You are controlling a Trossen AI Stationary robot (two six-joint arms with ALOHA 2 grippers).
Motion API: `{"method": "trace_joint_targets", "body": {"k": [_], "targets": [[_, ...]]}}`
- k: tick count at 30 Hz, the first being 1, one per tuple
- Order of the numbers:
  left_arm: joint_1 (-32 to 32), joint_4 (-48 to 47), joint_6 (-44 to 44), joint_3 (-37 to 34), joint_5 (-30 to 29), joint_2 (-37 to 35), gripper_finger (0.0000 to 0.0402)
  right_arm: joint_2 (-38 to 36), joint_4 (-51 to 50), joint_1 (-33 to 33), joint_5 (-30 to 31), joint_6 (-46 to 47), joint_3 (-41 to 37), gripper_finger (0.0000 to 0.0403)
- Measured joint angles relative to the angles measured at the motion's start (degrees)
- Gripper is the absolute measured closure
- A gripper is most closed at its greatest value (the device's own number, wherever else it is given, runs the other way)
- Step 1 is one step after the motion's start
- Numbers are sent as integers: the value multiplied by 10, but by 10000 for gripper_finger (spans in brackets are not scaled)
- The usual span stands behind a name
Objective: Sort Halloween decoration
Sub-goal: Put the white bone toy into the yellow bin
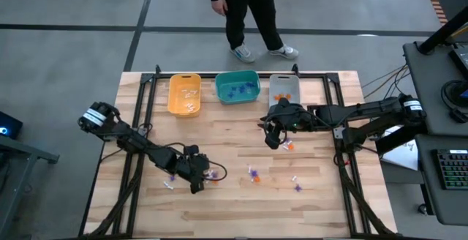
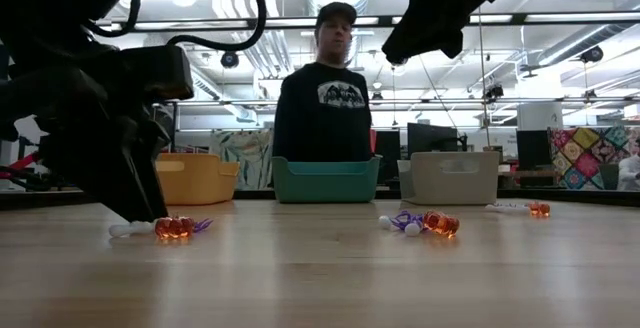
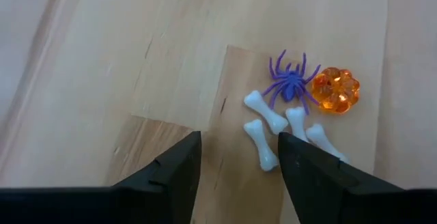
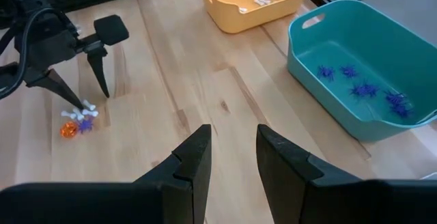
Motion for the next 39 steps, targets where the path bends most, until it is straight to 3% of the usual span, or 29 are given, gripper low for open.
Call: {"method": "trace_joint_targets", "body": {"k": [21,28,39], "targets": [[0,-16,-6,-3,-3,-2,392,0,0,0,0,-1,-7,298],[3,-41,6,-5,6,-25,400,0,0,0,0,-4,-7,298],[63,-156,98,33,-1,-144,401,0,0,0,0,-12,-7,298]]}}
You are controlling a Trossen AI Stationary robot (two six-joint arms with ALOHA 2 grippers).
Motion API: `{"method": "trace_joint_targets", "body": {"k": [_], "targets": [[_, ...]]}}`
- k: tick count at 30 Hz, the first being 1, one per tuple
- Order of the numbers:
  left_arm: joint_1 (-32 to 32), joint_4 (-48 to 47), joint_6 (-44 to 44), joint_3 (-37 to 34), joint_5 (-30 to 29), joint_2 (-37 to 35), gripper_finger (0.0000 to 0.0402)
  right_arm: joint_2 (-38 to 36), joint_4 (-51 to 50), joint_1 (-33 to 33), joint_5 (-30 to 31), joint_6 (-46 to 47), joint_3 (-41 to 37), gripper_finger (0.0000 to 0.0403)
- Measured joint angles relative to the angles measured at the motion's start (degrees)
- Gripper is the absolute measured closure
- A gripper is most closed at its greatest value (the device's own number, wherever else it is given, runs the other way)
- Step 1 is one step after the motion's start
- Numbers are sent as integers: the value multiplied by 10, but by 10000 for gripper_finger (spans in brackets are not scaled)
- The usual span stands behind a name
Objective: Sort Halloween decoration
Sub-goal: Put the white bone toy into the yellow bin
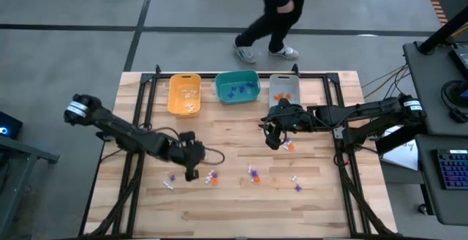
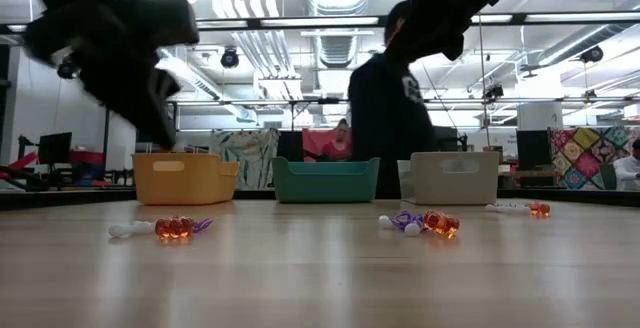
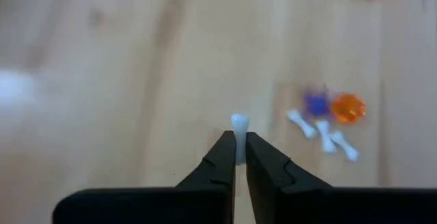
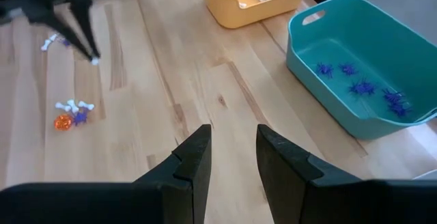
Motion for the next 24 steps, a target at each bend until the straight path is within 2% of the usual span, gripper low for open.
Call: {"method": "trace_joint_targets", "body": {"k": [7,13,18,24], "targets": [[115,-135,158,88,-3,-58,401,0,1,0,0,-2,0,298],[267,-180,296,140,21,-76,401,0,2,0,0,-2,0,298],[422,-189,377,156,68,-57,401,0,4,0,0,2,0,298],[588,-213,438,155,152,4,401,0,4,0,0,9,0,298]]}}
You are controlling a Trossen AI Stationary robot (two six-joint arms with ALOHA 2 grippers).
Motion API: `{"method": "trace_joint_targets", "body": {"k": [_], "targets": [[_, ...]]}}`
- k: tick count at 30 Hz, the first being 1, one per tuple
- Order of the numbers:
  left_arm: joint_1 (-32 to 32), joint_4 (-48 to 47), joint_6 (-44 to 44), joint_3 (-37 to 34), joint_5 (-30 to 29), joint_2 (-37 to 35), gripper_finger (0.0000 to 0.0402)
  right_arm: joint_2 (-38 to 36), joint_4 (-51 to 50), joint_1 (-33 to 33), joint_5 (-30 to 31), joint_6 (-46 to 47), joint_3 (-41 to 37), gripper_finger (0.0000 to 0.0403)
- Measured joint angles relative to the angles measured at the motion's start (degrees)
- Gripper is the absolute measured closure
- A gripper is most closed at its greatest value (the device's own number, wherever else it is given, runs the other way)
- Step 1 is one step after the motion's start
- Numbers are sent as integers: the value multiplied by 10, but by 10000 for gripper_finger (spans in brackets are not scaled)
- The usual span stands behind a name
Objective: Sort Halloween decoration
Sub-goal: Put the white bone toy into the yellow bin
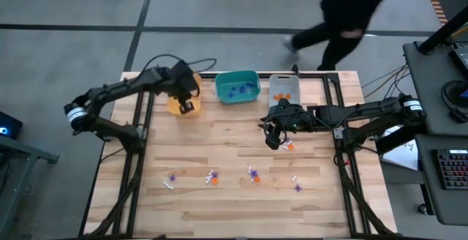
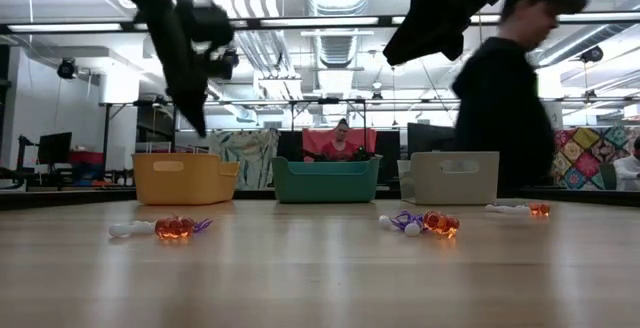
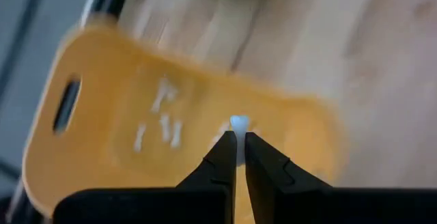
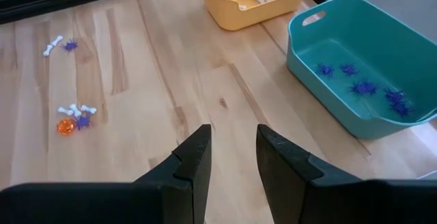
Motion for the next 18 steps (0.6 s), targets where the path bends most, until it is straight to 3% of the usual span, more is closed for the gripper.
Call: {"method": "trace_joint_targets", "body": {"k": [6,18], "targets": [[73,-42,47,0,13,74,401,0,0,0,0,0,0,298],[77,-43,85,0,15,167,401,0,0,0,0,-1,0,298]]}}
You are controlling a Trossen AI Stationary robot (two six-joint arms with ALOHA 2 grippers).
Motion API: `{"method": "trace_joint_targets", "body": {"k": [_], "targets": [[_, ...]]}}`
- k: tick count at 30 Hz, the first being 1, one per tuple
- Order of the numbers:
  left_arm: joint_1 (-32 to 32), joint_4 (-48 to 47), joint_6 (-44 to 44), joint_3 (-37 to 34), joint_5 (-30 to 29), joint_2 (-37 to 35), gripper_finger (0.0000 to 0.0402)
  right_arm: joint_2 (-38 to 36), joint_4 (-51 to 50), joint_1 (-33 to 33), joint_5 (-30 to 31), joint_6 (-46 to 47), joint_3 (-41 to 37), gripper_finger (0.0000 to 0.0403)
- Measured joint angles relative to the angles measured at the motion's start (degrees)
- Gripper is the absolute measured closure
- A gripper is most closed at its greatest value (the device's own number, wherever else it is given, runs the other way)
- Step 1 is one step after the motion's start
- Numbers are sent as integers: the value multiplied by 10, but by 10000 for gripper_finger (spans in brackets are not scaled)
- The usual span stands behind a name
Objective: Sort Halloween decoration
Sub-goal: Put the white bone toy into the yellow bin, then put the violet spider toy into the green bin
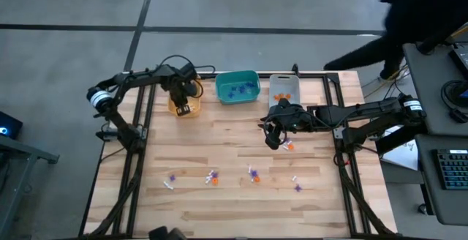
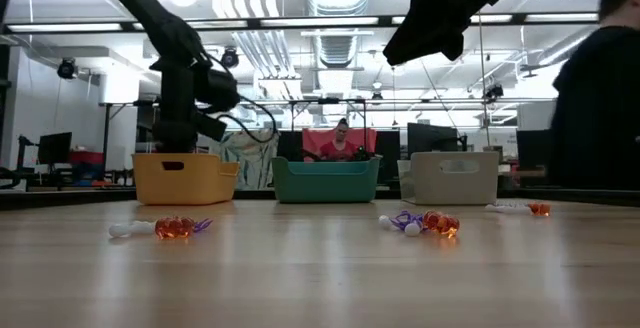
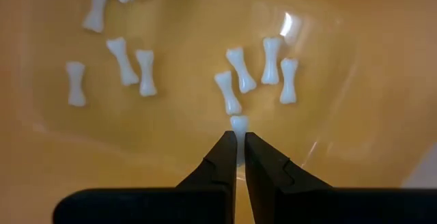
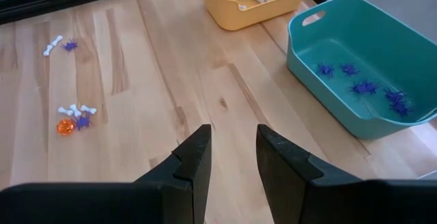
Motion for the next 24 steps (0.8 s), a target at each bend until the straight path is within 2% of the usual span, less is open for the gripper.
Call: {"method": "trace_joint_targets", "body": {"k": [6,13,19,21,24], "targets": [[0,1,-1,0,0,12,393,0,1,0,0,0,0,298],[0,4,-6,1,0,11,345,0,6,0,0,0,0,298],[-2,-4,-54,22,1,11,318,0,9,0,0,0,0,298],[-4,-17,-93,37,19,10,317,0,9,0,0,0,0,298],[-11,-31,-134,54,95,4,319,0,9,0,0,0,0,298]]}}
